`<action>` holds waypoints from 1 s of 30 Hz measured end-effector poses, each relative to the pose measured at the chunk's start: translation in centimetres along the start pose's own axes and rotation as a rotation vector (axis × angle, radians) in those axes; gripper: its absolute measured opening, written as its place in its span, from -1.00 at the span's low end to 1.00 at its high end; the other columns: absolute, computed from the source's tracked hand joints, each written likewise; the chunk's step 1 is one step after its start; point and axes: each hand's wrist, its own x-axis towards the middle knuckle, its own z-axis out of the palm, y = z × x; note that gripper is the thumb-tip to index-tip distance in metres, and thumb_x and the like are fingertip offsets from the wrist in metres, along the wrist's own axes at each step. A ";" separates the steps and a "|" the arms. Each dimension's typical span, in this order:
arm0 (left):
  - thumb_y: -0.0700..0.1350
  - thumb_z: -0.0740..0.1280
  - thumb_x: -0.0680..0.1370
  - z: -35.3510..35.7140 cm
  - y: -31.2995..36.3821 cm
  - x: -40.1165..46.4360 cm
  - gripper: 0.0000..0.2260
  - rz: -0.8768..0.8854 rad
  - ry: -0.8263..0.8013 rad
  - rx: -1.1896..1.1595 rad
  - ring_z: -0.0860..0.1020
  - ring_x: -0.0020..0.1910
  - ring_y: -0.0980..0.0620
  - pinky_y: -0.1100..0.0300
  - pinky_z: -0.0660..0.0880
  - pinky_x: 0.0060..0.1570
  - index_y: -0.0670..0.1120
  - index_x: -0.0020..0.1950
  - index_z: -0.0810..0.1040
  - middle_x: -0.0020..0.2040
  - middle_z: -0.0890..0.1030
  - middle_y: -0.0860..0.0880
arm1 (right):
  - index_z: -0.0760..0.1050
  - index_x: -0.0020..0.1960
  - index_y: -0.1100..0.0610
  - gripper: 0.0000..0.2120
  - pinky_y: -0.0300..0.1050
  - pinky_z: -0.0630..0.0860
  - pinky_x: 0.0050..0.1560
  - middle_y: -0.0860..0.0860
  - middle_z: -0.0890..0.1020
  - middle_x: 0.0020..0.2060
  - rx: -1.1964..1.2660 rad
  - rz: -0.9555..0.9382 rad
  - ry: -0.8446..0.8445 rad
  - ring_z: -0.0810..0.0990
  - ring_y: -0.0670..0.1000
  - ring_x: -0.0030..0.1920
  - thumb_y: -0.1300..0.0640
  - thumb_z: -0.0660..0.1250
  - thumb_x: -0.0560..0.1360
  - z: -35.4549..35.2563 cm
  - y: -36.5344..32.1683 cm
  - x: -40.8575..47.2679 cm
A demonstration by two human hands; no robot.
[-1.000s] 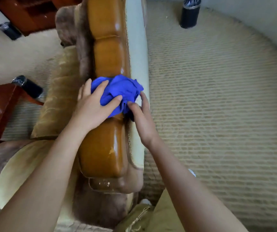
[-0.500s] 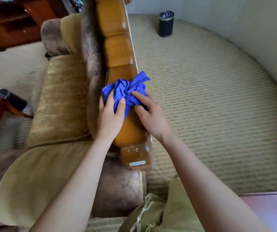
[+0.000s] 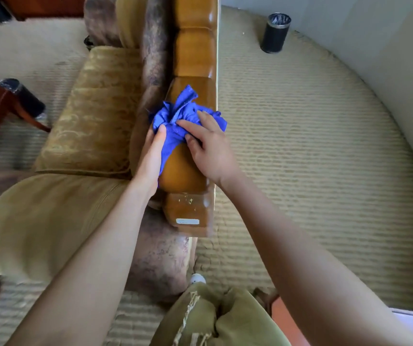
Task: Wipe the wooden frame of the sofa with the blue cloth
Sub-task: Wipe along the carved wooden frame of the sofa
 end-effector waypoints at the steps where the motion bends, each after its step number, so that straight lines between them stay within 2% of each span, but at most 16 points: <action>1: 0.25 0.26 0.47 0.1 -0.2 -0.6 -0.45 -0.009 0.028 0.003 0.46 0.31 0.12 0.01 0.31 0.39 0.08 0.41 0.38 0.33 0.50 0.09 | 0.52 0.28 0.11 -0.68 0.09 0.15 0.44 0.23 0.38 0.38 -0.015 -0.030 0.019 0.26 0.19 0.45 0.23 0.19 0.56 0.3 0.1 -0.5; 3: 0.29 0.24 0.46 0.1 -1.0 -2.2 -0.44 -0.026 0.091 -0.014 0.44 0.32 0.17 0.04 0.30 0.40 0.09 0.41 0.38 0.34 0.48 0.13 | 0.58 0.21 0.11 -0.67 0.16 0.14 0.41 0.22 0.44 0.34 -0.038 -0.085 0.061 0.31 0.20 0.42 0.22 0.17 0.51 1.3 0.3 -1.9; 6: 0.27 0.17 0.52 0.5 -3.1 -5.3 -0.60 -0.003 0.164 -0.008 0.40 0.32 0.23 0.05 0.28 0.42 0.24 0.33 0.38 0.34 0.43 0.21 | 0.61 0.16 0.09 -0.64 0.15 0.13 0.38 0.17 0.48 0.31 -0.065 -0.195 0.117 0.36 0.18 0.39 0.21 0.13 0.48 2.5 1.0 -4.6; 9: 0.30 0.15 0.48 1.0 -3.9 -6.7 -0.52 0.055 0.180 0.058 0.28 0.42 0.22 0.02 0.21 0.45 0.28 0.39 0.31 0.45 0.32 0.20 | 0.57 0.20 0.12 -0.67 0.17 0.18 0.42 0.18 0.44 0.35 -0.036 -0.233 0.141 0.30 0.18 0.42 0.29 0.19 0.51 3.0 1.9 -6.4; 13: 0.10 0.06 0.55 2.7 -2.7 -6.9 -0.47 0.188 0.240 0.284 -0.01 0.50 0.20 0.03 -0.03 0.51 0.03 0.52 0.19 0.55 0.05 0.07 | 0.38 0.40 0.07 -0.59 -0.11 0.10 0.48 0.14 0.25 0.46 0.266 0.062 0.057 0.12 0.01 0.49 0.10 0.16 0.55 1.2 0.2 -5.4; 14: 0.10 0.04 0.55 3.2 -2.0 -6.9 -0.47 0.255 0.233 0.370 -0.05 0.49 0.21 0.05 -0.10 0.52 0.00 0.51 0.21 0.53 0.04 0.10 | 0.31 0.44 0.03 -0.55 -0.16 0.09 0.47 0.10 0.24 0.46 0.344 0.143 0.048 0.13 -0.03 0.49 0.02 0.16 0.56 0.7 -0.2 -4.8; 16: 0.11 -0.03 0.49 4.6 0.3 -6.9 -0.42 0.380 0.171 0.490 0.03 0.46 0.22 0.11 -0.12 0.50 -0.04 0.47 0.30 0.45 0.14 0.16 | 0.25 0.46 0.01 -0.49 -0.08 0.14 0.47 0.04 0.30 0.42 0.469 0.254 0.032 0.22 -0.05 0.45 -0.10 0.20 0.56 -0.3 -0.9 -3.5; 17: 0.08 -0.03 0.48 5.4 1.4 -6.8 -0.44 0.392 0.108 0.462 0.13 0.45 0.22 0.14 -0.05 0.49 -0.05 0.43 0.36 0.41 0.22 0.16 | 0.30 0.42 0.01 -0.50 0.00 0.21 0.45 0.04 0.38 0.35 0.535 0.270 0.033 0.32 -0.02 0.40 -0.15 0.20 0.54 -0.7 -1.1 -2.9; 19: -0.06 0.03 0.54 7.2 3.3 -6.2 -0.56 0.303 -0.057 0.205 0.32 0.37 0.21 0.23 0.19 0.42 -0.03 0.38 0.42 0.36 0.39 0.12 | 0.41 0.28 0.02 -0.55 0.11 0.37 0.34 0.06 0.54 0.17 0.688 0.286 0.064 0.50 0.02 0.23 -0.20 0.20 0.50 -1.3 -1.0 -1.8; 21: -0.13 0.04 0.58 8.9 5.2 -5.5 -0.58 0.169 -0.180 -0.137 0.36 0.37 0.18 0.23 0.27 0.37 -0.02 0.44 0.36 0.39 0.41 0.07 | 0.40 0.28 -0.02 -0.59 0.05 0.43 0.30 -0.03 0.60 0.14 0.803 0.327 0.091 0.56 -0.07 0.16 -0.19 0.23 0.51 -2.0 -0.6 -0.8; 23: -0.14 0.00 0.62 9.1 6.4 -4.7 -0.56 0.034 -0.174 -0.459 0.39 0.37 0.06 0.15 0.32 0.35 -0.01 0.51 0.22 0.43 0.38 -0.04 | 0.40 0.28 -0.03 -0.66 -0.03 0.46 0.27 -0.08 0.62 0.10 0.785 0.318 0.096 0.58 -0.13 0.12 -0.08 0.25 0.54 -2.3 0.0 -0.1; 24: -0.15 -0.03 0.63 8.6 7.0 -4.5 -0.57 -0.019 -0.136 -0.505 0.43 0.32 0.04 0.13 0.38 0.29 0.03 0.51 0.19 0.40 0.41 -0.07 | 0.43 0.26 0.00 -0.71 -0.04 0.47 0.23 -0.08 0.63 0.05 0.733 0.301 0.100 0.59 -0.11 0.08 0.01 0.25 0.55 -2.2 0.3 0.1; 25: -0.16 -0.02 0.64 7.7 7.4 -4.3 -0.59 -0.032 -0.079 -0.435 0.48 0.25 0.08 0.13 0.45 0.20 0.08 0.47 0.23 0.34 0.46 -0.04 | 0.45 0.23 0.01 -0.74 -0.06 0.48 0.20 -0.08 0.62 0.01 0.684 0.274 0.113 0.59 -0.09 0.05 0.10 0.23 0.55 -2.1 0.6 0.1; 27: -0.21 0.08 0.60 5.7 7.4 -3.8 -0.64 0.096 0.092 -0.101 0.49 0.19 0.14 0.12 0.53 0.10 0.05 0.36 0.38 0.25 0.47 0.01 | 0.50 0.09 -0.08 -0.72 -0.11 0.47 0.13 -0.12 0.60 -0.06 0.625 0.273 0.164 0.57 -0.07 0.01 0.21 0.18 0.50 -1.8 1.1 -0.3; 29: -0.23 0.12 0.50 3.8 6.2 -3.2 -0.62 0.327 0.270 0.363 0.46 0.27 0.07 0.16 0.46 0.22 -0.07 0.29 0.49 0.29 0.47 -0.03 | 0.47 -0.06 -0.24 -0.65 -0.15 0.42 0.11 -0.19 0.58 -0.10 0.623 0.307 0.232 0.55 -0.10 -0.01 0.22 0.15 0.45 -1.3 1.4 -1.2; 30: -0.22 0.11 0.47 3.4 5.4 -2.8 -0.60 0.400 0.277 0.533 0.42 0.30 0.06 0.22 0.37 0.30 -0.10 0.27 0.52 0.32 0.46 -0.07 | 0.45 -0.06 -0.28 -0.62 -0.20 0.41 0.13 -0.24 0.58 -0.08 0.642 0.316 0.257 0.54 -0.14 0.02 0.23 0.13 0.45 -1.0 1.5 -2.0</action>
